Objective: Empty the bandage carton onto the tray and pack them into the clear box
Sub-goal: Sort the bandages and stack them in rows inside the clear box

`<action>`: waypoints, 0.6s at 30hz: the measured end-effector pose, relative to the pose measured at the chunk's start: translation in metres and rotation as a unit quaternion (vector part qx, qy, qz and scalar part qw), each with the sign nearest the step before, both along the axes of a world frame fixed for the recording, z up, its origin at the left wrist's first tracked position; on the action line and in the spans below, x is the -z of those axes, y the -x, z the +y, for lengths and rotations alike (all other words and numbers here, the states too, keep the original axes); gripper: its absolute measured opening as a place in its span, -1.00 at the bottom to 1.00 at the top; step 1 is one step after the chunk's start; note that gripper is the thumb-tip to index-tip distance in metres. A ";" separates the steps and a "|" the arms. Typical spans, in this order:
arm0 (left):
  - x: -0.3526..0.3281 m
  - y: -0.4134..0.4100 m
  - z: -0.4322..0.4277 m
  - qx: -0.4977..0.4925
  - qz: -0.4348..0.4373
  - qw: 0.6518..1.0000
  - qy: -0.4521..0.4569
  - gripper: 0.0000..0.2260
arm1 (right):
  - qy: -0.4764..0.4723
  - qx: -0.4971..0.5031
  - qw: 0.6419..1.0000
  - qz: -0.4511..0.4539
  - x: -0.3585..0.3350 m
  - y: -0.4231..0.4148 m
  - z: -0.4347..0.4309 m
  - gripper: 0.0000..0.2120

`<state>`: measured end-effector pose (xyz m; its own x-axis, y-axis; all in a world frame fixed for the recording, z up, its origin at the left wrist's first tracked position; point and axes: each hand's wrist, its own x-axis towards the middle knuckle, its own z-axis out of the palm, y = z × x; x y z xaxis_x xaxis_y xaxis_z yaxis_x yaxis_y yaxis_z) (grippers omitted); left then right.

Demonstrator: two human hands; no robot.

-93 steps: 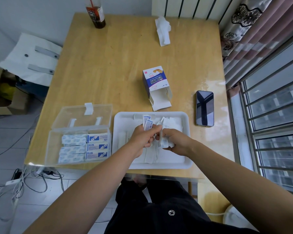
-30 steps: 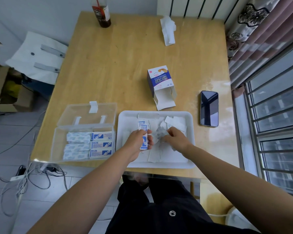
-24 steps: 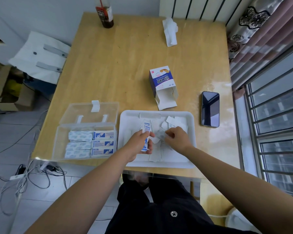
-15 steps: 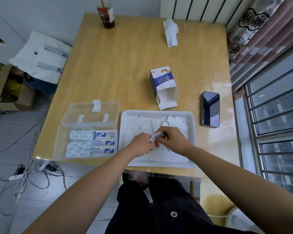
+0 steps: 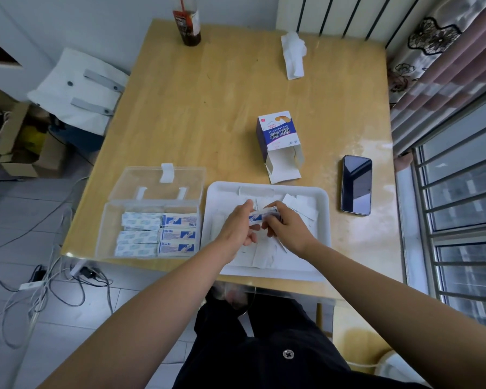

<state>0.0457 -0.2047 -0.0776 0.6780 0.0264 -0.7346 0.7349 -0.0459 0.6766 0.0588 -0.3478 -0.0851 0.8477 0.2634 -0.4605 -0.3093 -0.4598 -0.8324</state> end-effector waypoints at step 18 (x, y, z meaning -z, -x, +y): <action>-0.023 0.025 0.121 0.042 -0.196 0.951 -0.235 -0.79 | -0.008 -0.041 0.998 -0.055 -0.024 -0.006 0.106 -0.93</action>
<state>0.0205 -0.0833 -0.0550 0.9117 0.2222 -0.3455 0.4104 -0.4579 0.7886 0.0649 -0.2415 -0.0607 0.8686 0.3399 -0.3607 -0.1778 -0.4656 -0.8670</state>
